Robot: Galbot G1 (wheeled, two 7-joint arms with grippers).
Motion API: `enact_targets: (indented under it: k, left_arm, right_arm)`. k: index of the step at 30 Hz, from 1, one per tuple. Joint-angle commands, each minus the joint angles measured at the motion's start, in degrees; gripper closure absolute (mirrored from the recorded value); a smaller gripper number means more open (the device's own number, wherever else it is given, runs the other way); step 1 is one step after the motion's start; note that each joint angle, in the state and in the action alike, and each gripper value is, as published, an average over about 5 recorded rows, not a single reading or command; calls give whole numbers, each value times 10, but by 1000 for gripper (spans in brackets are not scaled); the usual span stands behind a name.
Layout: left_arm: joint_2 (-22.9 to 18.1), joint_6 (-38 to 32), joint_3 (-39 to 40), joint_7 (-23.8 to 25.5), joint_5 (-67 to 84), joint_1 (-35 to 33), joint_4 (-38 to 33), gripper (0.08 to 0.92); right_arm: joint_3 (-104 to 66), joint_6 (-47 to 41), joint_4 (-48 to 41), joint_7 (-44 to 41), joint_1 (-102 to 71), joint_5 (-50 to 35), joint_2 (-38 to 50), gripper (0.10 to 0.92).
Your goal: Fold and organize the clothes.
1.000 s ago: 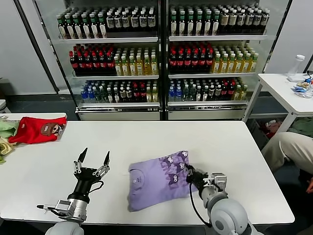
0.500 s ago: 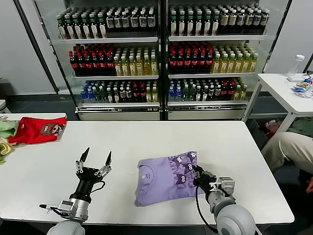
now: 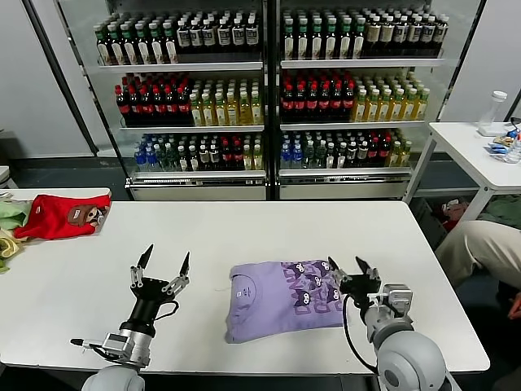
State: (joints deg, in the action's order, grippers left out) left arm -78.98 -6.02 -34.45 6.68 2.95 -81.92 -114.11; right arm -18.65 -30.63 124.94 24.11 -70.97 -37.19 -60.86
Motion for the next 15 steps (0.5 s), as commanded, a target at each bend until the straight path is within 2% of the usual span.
enact_targets:
  k: [1,5,9,15]
  left_arm:
    - [-3,-7,-10,26,2,12,8,177]
    - [-7,-18,-22,85,30,-5,2,177]
    - [-7,-24,-19,56,29,-13,0,177]
    - [-7,4,-6,4,-8,-8,-5,177]
  right_arm:
    - [-35,95,-56,-85,34,206,4,266]
    - [-49,117,-79,-110,43,222,6,209]
    - [-63,139,-92,-133,37,237,10,203]
    - [-75,153,-93,-141,14,244,15,202]
